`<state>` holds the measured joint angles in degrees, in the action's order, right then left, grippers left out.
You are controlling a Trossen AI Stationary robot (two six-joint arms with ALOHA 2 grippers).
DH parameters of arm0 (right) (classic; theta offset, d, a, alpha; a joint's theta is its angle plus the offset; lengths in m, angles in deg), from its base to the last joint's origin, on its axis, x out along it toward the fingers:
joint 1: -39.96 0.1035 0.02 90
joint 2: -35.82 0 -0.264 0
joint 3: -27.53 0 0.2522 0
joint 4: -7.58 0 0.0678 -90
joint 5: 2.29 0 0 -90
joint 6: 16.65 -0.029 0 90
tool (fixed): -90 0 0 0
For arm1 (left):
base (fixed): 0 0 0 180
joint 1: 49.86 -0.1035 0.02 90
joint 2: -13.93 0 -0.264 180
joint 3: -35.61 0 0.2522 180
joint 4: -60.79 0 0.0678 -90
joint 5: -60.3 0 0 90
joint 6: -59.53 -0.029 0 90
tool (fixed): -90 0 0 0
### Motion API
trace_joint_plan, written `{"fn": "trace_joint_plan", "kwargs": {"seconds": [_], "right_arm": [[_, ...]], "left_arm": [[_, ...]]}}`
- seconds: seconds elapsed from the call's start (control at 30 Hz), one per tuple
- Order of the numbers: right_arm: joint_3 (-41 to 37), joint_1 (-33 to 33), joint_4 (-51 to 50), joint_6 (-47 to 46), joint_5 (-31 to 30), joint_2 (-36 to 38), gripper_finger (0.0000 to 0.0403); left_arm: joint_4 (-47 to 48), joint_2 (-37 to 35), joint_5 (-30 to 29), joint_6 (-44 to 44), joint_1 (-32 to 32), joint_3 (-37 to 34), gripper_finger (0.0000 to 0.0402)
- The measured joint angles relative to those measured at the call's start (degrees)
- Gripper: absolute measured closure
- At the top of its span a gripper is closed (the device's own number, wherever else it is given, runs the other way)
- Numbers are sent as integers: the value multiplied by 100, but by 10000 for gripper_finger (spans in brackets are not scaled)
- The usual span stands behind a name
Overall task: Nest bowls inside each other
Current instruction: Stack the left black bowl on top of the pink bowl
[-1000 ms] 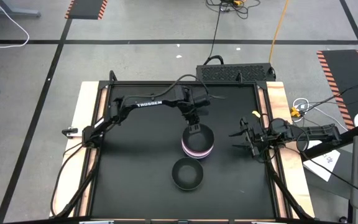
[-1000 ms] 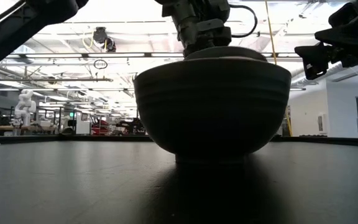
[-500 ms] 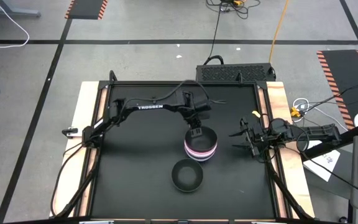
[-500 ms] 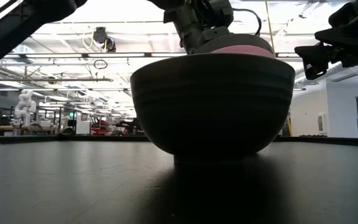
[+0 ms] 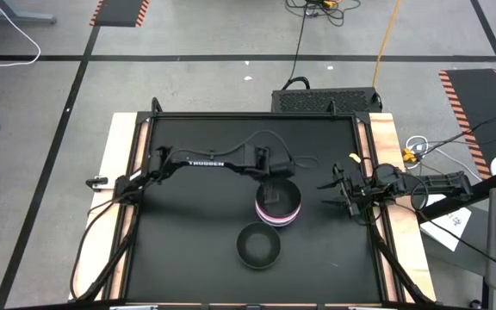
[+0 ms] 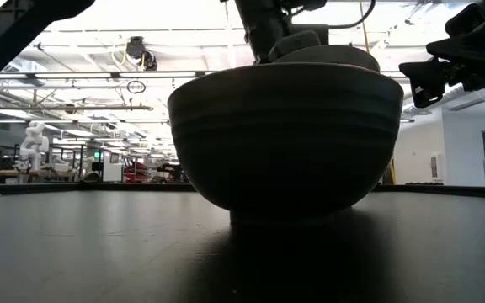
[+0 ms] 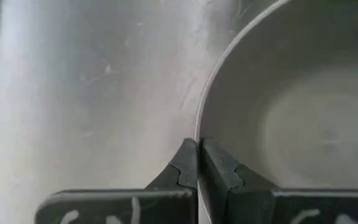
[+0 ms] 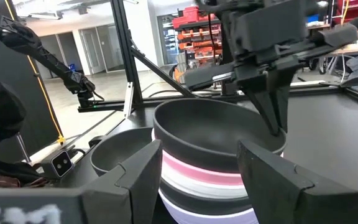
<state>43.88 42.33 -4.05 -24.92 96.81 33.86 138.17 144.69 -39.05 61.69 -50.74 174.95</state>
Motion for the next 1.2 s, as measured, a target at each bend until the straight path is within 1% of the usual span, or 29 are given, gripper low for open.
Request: {"fn": "trace_joint_plan", "kwargs": {"seconds": [0.07, 0.17, 0.33, 0.4, 0.5, 0.6, 0.73, 0.83, 0.87, 0.97, 1.03, 1.17, 1.2], "right_arm": [[-2, -2, 0, 0, 0, 0, 204], [-2, 0, 0, -1, 0, 0, 204], [0, -2, 0, -2, 0, 0, 204], [-2, -2, 0, 2, 0, 0, 204], [-2, -2, 0, 7, 0, 0, 204], [-2, 0, -2, 0, 0, -1, 204], [-1, -2, -9, 16, 3, -16, 204], [-1, -1, -9, 42, 3, -36, 204], [-2, 0, -11, 59, 4, -47, 204], [-2, -1, 11, 83, 13, -87, 204], [-1, -1, 51, 72, 17, -148, 204], [0, 0, 424, -5, 114, -387, 204], [0, 0, 660, -7, 168, -490, 204]], "left_arm": [[35, 4, -297, 12, 121, -3, 398], [73, 11, -500, 78, 242, -7, 398], [74, 15, -622, 99, 331, -9, 398], [27, 8, -631, 99, 327, -13, 392], [-12, -23, -797, 30, 336, -30, 358], [-33, -108, -774, -110, 360, -45, 310], [-286, -225, -777, -209, 431, -31, 246], [-363, -279, -782, -256, 501, -24, 206], [-383, -290, -866, -283, 527, -24, 194], [-241, -417, -1352, -438, 603, -24, 164], [-276, -562, -1557, -469, 619, -24, 148], [-229, -955, -1608, -434, 628, -22, 126], [-226, -1069, -1604, -398, 627, -22, 123]]}}
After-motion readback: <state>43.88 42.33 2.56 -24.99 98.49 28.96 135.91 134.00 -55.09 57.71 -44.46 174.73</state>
